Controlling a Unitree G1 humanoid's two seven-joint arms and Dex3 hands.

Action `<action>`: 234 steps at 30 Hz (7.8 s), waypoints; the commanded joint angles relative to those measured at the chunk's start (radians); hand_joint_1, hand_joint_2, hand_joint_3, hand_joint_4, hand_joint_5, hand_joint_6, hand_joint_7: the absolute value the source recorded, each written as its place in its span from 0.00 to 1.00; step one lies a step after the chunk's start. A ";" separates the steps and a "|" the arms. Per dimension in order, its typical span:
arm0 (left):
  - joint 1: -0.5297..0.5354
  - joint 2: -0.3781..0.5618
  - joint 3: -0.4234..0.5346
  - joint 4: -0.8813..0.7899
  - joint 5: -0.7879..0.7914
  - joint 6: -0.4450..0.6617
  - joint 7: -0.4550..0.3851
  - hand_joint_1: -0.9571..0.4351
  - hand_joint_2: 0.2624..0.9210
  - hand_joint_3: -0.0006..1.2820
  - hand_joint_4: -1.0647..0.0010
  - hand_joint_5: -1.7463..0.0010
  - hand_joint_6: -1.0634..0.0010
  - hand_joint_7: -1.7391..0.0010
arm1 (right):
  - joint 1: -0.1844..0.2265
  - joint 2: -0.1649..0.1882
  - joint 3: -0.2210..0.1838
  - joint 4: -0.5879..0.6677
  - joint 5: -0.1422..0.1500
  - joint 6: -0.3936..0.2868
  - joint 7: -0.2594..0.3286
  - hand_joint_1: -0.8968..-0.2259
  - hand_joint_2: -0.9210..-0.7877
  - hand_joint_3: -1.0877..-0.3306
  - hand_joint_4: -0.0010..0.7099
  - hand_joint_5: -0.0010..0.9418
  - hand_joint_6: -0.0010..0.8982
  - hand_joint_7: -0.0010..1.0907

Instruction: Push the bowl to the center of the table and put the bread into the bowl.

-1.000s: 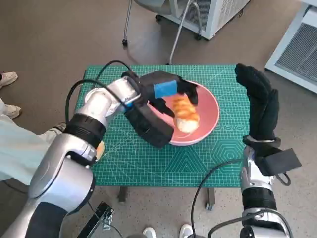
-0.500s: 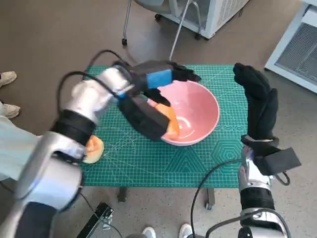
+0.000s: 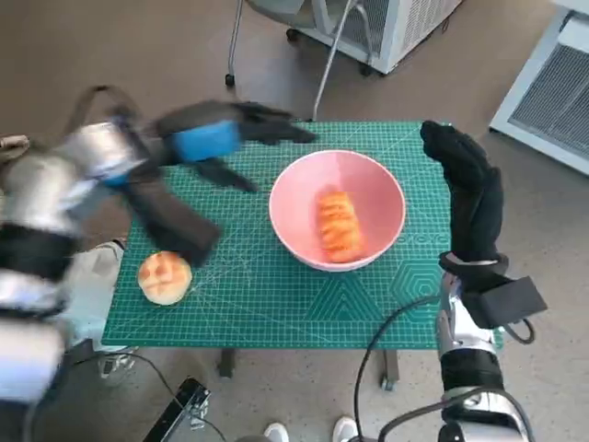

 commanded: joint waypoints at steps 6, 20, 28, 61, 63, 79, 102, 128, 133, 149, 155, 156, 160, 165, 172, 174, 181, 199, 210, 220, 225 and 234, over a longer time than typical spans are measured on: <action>0.282 0.239 0.197 -0.319 -0.261 0.105 -0.304 0.62 0.89 0.00 0.60 0.99 0.53 0.93 | 0.017 0.012 0.011 0.001 -0.003 -0.005 0.000 0.49 0.00 0.42 0.58 0.00 0.10 0.68; 0.648 0.362 0.394 -0.566 -0.343 0.306 -0.472 0.61 0.85 0.00 0.63 1.00 0.54 0.96 | -0.003 0.015 0.011 0.023 0.029 -0.006 0.044 0.48 0.00 0.41 0.58 0.00 0.09 0.70; 0.704 0.334 0.407 -0.546 -0.338 0.310 -0.473 0.63 0.83 0.00 0.65 1.00 0.53 0.97 | -0.016 0.015 0.008 0.041 0.051 -0.003 0.073 0.50 0.00 0.40 0.58 0.00 0.07 0.72; 0.635 0.170 0.204 -0.281 -0.027 0.244 -0.309 0.65 0.77 0.00 0.66 1.00 0.55 1.00 | -0.004 -0.010 -0.003 0.020 0.040 0.000 0.084 0.53 0.00 0.39 0.57 0.00 0.06 0.73; 0.630 0.161 0.185 -0.265 0.004 0.247 -0.290 0.66 0.77 0.00 0.66 1.00 0.55 1.00 | -0.002 -0.010 -0.002 0.014 0.040 0.003 0.083 0.53 0.00 0.39 0.57 0.00 0.06 0.73; 0.517 0.084 0.035 -0.058 0.144 0.205 -0.151 0.70 0.98 0.12 0.52 0.45 0.43 0.50 | 0.010 -0.013 -0.011 -0.019 0.065 0.042 0.093 0.51 0.00 0.40 0.57 0.00 0.06 0.73; 0.340 0.110 0.224 -0.175 -0.177 0.132 -0.244 0.69 1.00 0.04 0.49 0.24 0.23 0.46 | 0.009 -0.009 -0.009 -0.025 0.058 0.050 0.090 0.52 0.00 0.41 0.58 0.00 0.08 0.71; -0.051 -0.261 0.058 -0.057 0.006 0.146 -0.058 0.69 1.00 0.08 0.47 0.32 0.36 0.29 | 0.006 -0.023 -0.002 -0.030 0.044 0.052 0.093 0.51 0.00 0.41 0.57 0.00 0.06 0.72; -0.109 -0.327 -0.003 0.044 0.067 0.134 0.001 0.69 1.00 0.10 0.49 0.33 0.38 0.26 | 0.010 -0.028 -0.002 -0.038 0.047 0.054 0.096 0.51 0.00 0.41 0.57 0.00 0.06 0.72; -0.174 -0.453 -0.129 0.336 0.131 0.155 0.056 0.69 1.00 0.20 0.65 0.21 0.50 0.21 | 0.033 -0.036 -0.019 -0.064 0.060 0.047 0.099 0.50 0.00 0.42 0.59 0.01 0.08 0.72; -0.153 -0.458 -0.183 0.343 0.176 0.178 0.082 0.70 0.99 0.09 0.65 0.85 0.53 0.79 | 0.034 -0.041 -0.025 -0.071 0.040 0.037 0.080 0.50 0.00 0.43 0.58 0.00 0.08 0.71; -0.152 -0.457 -0.193 0.341 0.186 0.179 0.090 0.70 0.99 0.08 0.66 0.88 0.53 0.81 | 0.034 -0.042 -0.025 -0.072 0.034 0.035 0.074 0.50 0.00 0.43 0.57 0.00 0.08 0.70; -0.147 -0.446 -0.226 0.328 0.220 0.175 0.121 0.71 1.00 0.07 0.68 0.97 0.52 0.91 | 0.034 -0.048 -0.025 -0.080 0.002 0.029 0.043 0.50 0.00 0.42 0.56 0.00 0.07 0.70; -0.148 -0.440 -0.238 0.320 0.225 0.178 0.109 0.72 1.00 0.07 0.69 1.00 0.51 0.93 | 0.032 -0.053 -0.023 -0.081 -0.013 0.028 0.023 0.50 0.00 0.41 0.55 0.00 0.07 0.70; -0.140 -0.432 -0.213 0.330 0.179 0.166 0.077 0.72 1.00 0.07 0.72 1.00 0.52 0.95 | 0.022 -0.049 -0.018 -0.081 0.002 0.035 0.023 0.50 0.00 0.40 0.55 0.00 0.07 0.70; -0.133 -0.427 -0.197 0.329 0.154 0.161 0.058 0.71 0.99 0.06 0.72 1.00 0.52 0.95 | 0.017 -0.048 -0.018 -0.075 0.009 0.031 0.029 0.50 0.00 0.40 0.55 0.00 0.07 0.70; -0.109 -0.400 -0.145 0.327 0.069 0.126 0.025 0.67 0.95 0.02 0.72 1.00 0.51 0.96 | 0.000 -0.053 -0.015 -0.065 0.012 0.024 0.039 0.52 0.00 0.39 0.55 0.00 0.07 0.70; 0.118 -0.341 0.238 0.263 -0.441 -0.027 -0.034 0.67 0.93 0.01 0.64 0.98 0.47 0.96 | -0.017 -0.051 -0.004 -0.148 0.024 0.037 0.044 0.50 0.00 0.37 0.55 0.00 0.05 0.72; 0.348 -0.427 0.397 0.067 -0.667 0.020 -0.020 0.68 0.96 0.01 0.61 0.99 0.49 0.97 | -0.031 -0.033 0.010 -0.197 0.048 0.083 0.042 0.49 0.00 0.40 0.55 0.00 0.05 0.73; 0.471 -0.483 0.470 -0.088 -0.732 0.100 0.002 0.71 0.98 0.01 0.61 0.99 0.51 0.97 | -0.042 -0.021 0.014 -0.214 0.025 0.110 0.016 0.49 0.00 0.43 0.56 0.01 0.07 0.74; 0.504 -0.515 0.499 -0.129 -0.748 0.129 0.024 0.72 1.00 0.02 0.62 1.00 0.52 0.97 | -0.039 -0.023 0.021 -0.224 0.010 0.117 0.007 0.49 0.00 0.44 0.56 0.01 0.07 0.74; 0.521 -0.548 0.518 -0.155 -0.750 0.151 0.038 0.74 1.00 0.05 0.64 1.00 0.54 0.97 | -0.037 -0.031 0.020 -0.227 0.005 0.122 0.005 0.49 0.00 0.44 0.56 0.01 0.07 0.74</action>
